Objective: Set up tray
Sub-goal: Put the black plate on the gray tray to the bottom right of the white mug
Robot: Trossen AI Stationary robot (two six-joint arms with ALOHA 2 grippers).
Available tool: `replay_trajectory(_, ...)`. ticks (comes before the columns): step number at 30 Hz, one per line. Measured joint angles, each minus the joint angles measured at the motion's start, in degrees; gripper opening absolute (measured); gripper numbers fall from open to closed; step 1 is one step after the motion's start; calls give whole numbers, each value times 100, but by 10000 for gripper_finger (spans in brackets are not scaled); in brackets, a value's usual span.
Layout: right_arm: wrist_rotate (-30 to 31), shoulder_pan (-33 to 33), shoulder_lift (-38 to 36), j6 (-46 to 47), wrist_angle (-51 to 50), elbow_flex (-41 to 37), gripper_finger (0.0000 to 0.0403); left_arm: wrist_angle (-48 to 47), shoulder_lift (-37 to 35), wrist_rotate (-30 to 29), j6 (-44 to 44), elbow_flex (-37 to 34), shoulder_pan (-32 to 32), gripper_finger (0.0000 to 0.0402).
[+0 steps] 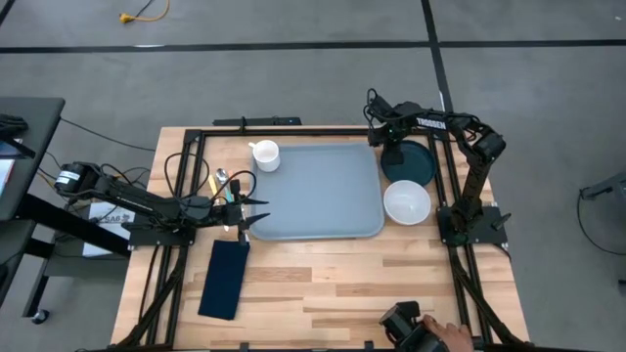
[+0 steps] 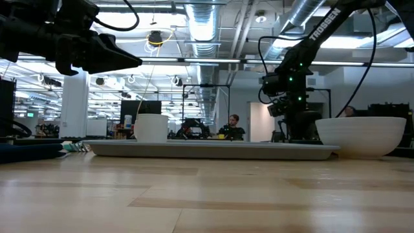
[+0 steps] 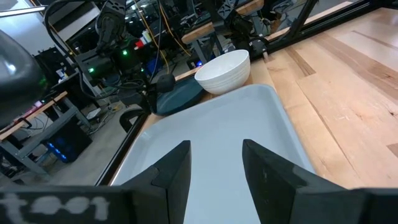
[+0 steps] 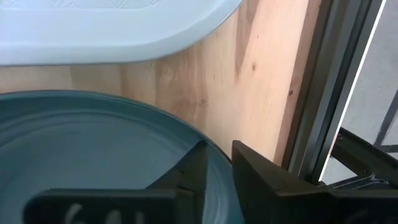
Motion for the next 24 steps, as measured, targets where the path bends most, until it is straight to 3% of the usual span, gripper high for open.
replay_trajectory(5, 36, -15, -4, -13, -22, 4, 7, 1, 1, 0, 0, 0, -1, 135)
replay_trajectory(24, 242, -85, -4, 2, -116, 4, 1, 2, 1, 0, 2, 0, -2, 135)
